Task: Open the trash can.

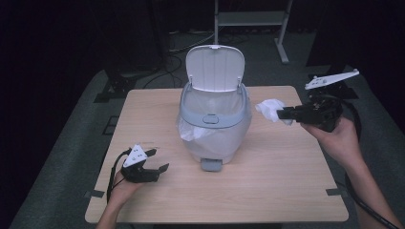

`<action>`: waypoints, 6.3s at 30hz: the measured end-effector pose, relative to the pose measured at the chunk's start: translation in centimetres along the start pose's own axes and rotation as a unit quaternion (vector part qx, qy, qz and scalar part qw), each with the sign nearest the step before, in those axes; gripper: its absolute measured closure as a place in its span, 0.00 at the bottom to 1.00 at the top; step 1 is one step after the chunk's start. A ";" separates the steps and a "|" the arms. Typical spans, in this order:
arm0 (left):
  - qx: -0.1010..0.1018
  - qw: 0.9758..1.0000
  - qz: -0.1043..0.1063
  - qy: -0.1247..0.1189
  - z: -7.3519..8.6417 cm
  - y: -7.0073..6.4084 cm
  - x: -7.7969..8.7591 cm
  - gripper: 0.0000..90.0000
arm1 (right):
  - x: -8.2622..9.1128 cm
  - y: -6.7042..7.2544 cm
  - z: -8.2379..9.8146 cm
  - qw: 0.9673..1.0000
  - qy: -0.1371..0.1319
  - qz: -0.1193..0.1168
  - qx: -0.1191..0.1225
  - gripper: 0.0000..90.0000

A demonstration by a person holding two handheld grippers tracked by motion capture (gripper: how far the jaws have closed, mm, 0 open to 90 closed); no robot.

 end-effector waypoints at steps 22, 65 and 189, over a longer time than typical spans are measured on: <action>0.009 1.000 -0.008 0.011 0.1 0.2 -0.1 0.20 | 0.1 1.5 -3.8 1.000 -0.010 -0.009 0.026 0.92; 0.001 1.000 -0.008 0.014 0.2 0.1 -0.2 0.20 | -3.9 3.8 -8.7 0.997 0.018 -0.035 0.063 0.92; 0.008 1.000 -0.018 0.004 0.5 0.4 0.6 0.20 | -8.3 -8.2 -12.7 0.997 -0.005 0.002 -0.074 1.00</action>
Point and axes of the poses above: each handheld gripper's, and its own axes: x roughly backward along the jaws, z roughly out of its underside, y roughly to its left, the point moved 1 cm from there along -x, roughly forward along the jaws, and after that the axes turned 7 degrees about -z, right-handed, at the moved point
